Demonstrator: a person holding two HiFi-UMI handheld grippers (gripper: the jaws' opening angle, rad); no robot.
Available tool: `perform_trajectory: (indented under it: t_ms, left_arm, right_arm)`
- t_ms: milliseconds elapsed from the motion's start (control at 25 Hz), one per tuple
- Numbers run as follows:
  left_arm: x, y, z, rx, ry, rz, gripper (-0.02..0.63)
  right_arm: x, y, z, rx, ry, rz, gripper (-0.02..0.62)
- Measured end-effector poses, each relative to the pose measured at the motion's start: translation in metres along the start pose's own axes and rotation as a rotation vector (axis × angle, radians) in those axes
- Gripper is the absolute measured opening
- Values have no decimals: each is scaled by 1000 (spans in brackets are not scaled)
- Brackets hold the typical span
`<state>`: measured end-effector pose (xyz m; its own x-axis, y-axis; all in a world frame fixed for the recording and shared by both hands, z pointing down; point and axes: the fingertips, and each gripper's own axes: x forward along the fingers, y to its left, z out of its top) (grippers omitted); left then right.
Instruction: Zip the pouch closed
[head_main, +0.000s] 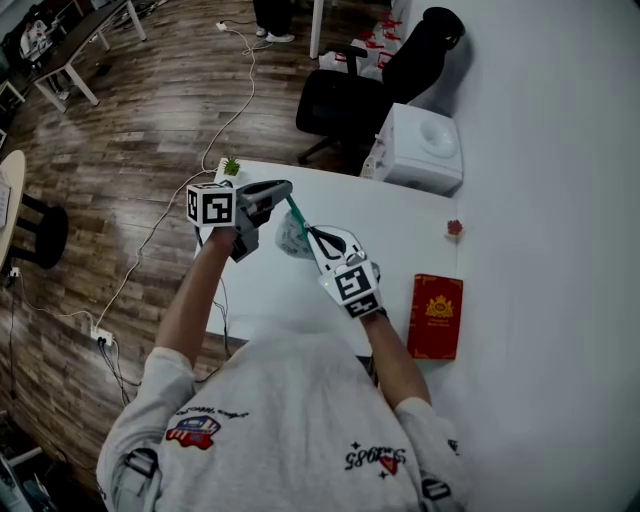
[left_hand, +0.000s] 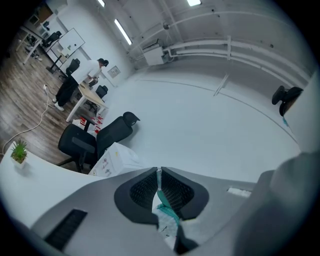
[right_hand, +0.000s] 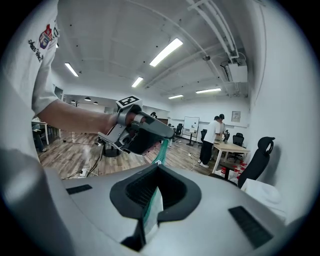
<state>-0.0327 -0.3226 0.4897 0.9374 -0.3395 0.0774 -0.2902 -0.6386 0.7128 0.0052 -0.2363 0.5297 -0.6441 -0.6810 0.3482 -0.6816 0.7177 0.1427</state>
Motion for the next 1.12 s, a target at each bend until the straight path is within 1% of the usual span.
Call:
perform_trajectory:
  t_ms: [240,400,480,560,680,800,960,1120]
  left_arm:
    - [0,1,3,-5,-18,-3,18]
    - [-5,4,11,-12,-53,14,18]
    - [-8,3,15,0,-65,10,18]
    - [-9,1,16,20,-62,8,18]
    - [-12,7,13,9,-65,30,18]
    - [-14,10,15,16,-71,41,18]
    - [-18,7,22,6,-100,39,18]
    - [-19,9,21,11,-94,43,18]
  right_arm:
    - [-1,-1,5,11,-12,9,5]
    - [-2,-1,0,21,-6,9,5]
    - [-5,-1,-3,27,-6,9,5]
    - [-6,-1,-3,30,-7,10,5]
    - [-5,1,-1,33,-12,15,5]
    - [-6,1,1,35,-19,15,5]
    - [-8,1,-2,41,-16,16,5]
    - [-9,2,-4,40,-15,17,5]
